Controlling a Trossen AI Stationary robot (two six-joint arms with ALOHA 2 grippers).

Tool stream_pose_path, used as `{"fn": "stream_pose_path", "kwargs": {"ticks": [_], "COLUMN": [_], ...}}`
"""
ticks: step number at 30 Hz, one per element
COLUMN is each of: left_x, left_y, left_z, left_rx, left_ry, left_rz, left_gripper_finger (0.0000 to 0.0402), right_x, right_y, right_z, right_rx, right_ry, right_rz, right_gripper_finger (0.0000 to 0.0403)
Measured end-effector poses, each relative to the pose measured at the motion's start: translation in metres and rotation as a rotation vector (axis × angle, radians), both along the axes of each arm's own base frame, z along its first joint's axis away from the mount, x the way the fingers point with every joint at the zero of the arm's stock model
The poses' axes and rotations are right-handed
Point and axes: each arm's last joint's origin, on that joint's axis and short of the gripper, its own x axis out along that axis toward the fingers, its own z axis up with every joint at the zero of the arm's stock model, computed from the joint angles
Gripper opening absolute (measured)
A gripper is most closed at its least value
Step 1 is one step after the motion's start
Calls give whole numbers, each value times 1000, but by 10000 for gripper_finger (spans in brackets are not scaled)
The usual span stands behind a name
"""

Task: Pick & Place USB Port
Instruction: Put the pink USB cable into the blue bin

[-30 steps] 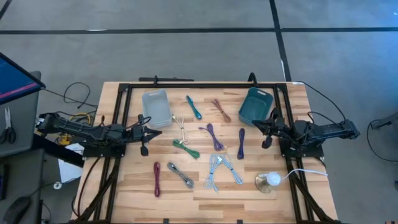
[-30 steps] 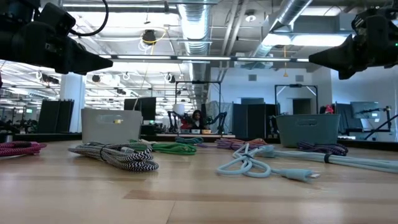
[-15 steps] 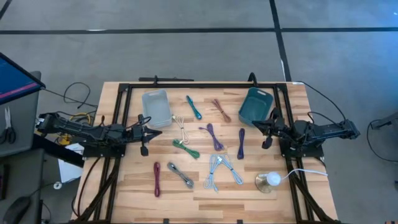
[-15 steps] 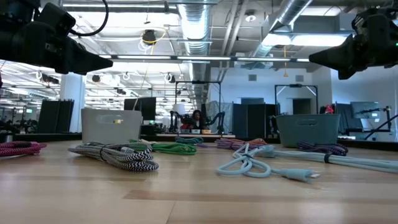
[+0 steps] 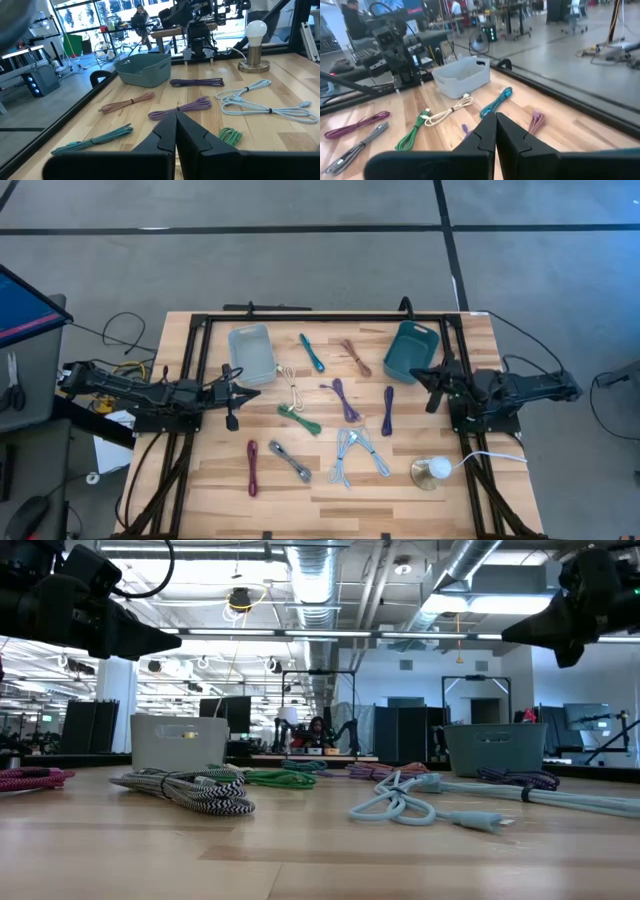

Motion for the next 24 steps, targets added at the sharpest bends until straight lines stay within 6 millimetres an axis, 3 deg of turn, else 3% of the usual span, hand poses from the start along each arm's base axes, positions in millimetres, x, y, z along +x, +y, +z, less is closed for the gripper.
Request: {"fn": "stream_pose_path", "kwargs": {"ticks": [6, 13, 19, 24], "left_x": [0, 0, 0, 0], "left_y": [0, 0, 0, 0], "left_z": [0, 0, 0, 0], "left_rx": [1, 1, 1, 0], "left_ry": [0, 0, 0, 1], "left_rz": [0, 0, 0, 0], "left_gripper_finger": [7, 7, 7, 6], "right_x": [22, 69, 110, 142], "right_y": [4, 11, 13, 4], "right_z": [14, 32, 50, 47], "right_rx": [46, -27, -66, -48], "right_ry": [122, 329, 410, 504], "right_rz": [-15, -1, -10, 52], "right_gripper_finger": [0, 0, 0, 0]}}
